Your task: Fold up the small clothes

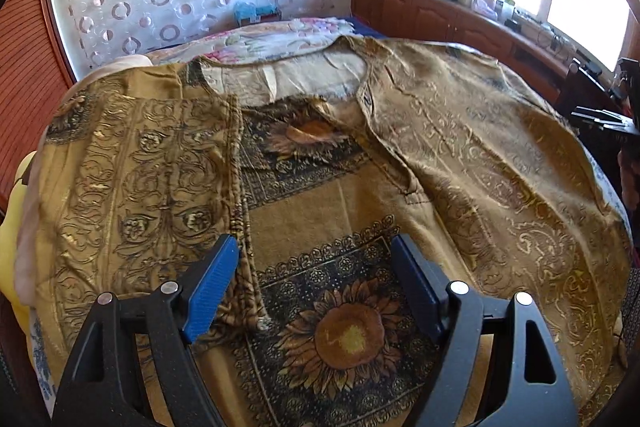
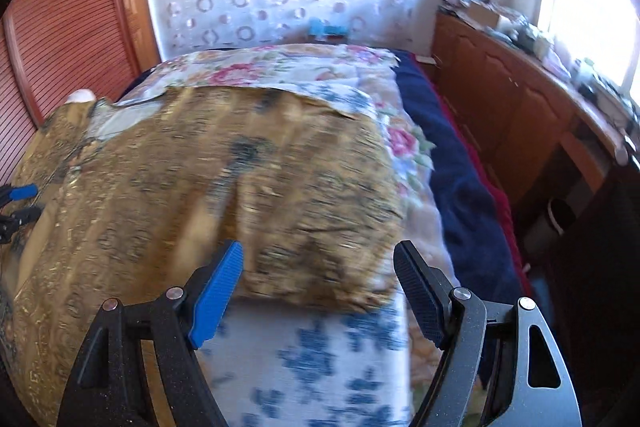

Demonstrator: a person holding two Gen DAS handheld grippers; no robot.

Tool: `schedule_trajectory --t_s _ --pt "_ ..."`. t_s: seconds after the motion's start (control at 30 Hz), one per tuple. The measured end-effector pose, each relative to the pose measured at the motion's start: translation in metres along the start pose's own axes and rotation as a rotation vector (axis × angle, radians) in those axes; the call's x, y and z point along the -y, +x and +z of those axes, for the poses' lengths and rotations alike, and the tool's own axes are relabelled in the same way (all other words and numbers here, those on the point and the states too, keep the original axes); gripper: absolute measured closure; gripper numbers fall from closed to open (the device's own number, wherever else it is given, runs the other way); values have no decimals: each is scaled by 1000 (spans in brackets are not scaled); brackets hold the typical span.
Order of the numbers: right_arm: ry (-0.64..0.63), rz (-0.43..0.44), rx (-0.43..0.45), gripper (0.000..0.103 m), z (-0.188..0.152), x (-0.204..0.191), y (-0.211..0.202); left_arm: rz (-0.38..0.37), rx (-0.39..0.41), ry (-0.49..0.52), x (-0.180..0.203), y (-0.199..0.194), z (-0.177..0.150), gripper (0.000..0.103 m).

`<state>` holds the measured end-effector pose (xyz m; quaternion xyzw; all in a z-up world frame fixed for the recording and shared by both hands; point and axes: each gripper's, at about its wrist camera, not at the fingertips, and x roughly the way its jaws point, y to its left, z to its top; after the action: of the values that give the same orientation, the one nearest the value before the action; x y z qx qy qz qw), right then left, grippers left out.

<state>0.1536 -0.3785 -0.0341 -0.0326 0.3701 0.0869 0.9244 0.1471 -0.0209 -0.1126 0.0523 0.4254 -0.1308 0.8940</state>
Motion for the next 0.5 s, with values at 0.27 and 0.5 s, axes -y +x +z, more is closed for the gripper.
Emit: schedule_trajectory --t_s 0.27,0.5 --pt "102 15 -35 28 0 25 7 9 -15 19 4 4 0 18" --pt "122 63 -74 39 3 34 8 4 -19 25 6 6 1 14"
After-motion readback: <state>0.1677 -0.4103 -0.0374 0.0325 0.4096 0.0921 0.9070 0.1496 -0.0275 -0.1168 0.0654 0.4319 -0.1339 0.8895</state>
